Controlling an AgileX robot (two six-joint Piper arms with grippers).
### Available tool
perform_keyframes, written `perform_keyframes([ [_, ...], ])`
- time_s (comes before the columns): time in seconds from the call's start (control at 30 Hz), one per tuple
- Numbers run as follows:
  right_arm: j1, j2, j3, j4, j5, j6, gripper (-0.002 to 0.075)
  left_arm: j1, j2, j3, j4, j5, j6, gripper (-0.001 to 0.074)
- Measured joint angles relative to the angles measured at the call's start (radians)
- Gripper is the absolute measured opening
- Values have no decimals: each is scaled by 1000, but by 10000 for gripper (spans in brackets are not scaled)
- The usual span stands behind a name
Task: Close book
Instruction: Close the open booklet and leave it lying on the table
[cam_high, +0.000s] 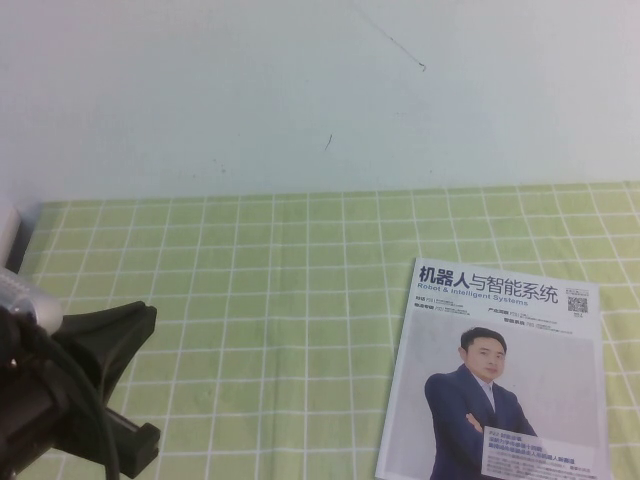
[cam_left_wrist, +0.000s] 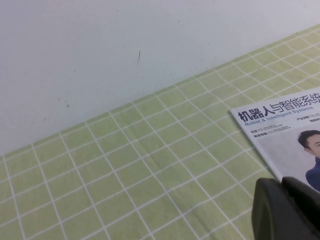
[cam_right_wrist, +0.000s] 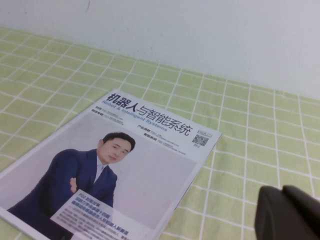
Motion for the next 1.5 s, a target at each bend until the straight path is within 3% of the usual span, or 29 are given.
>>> perform_keyframes([
  [0.5, 0, -2, 0, 2, 5, 0, -2, 0, -2, 3, 0, -2, 0, -2],
  [0.73, 0, -2, 0, 4, 5, 0, -3, 23, -102, 100, -39, 13, -25, -2],
  [0.97, 0, -2, 0, 4, 5, 0, -3, 180, -402, 295, -245, 41, 124, -2],
  [1.27, 0, -2, 0, 4, 5, 0, -3, 459, -658, 479, -567, 47, 529, -2],
  [1.5, 0, -2, 0, 4, 5, 0, -3, 516, -716, 557, -596, 59, 571, -2],
])
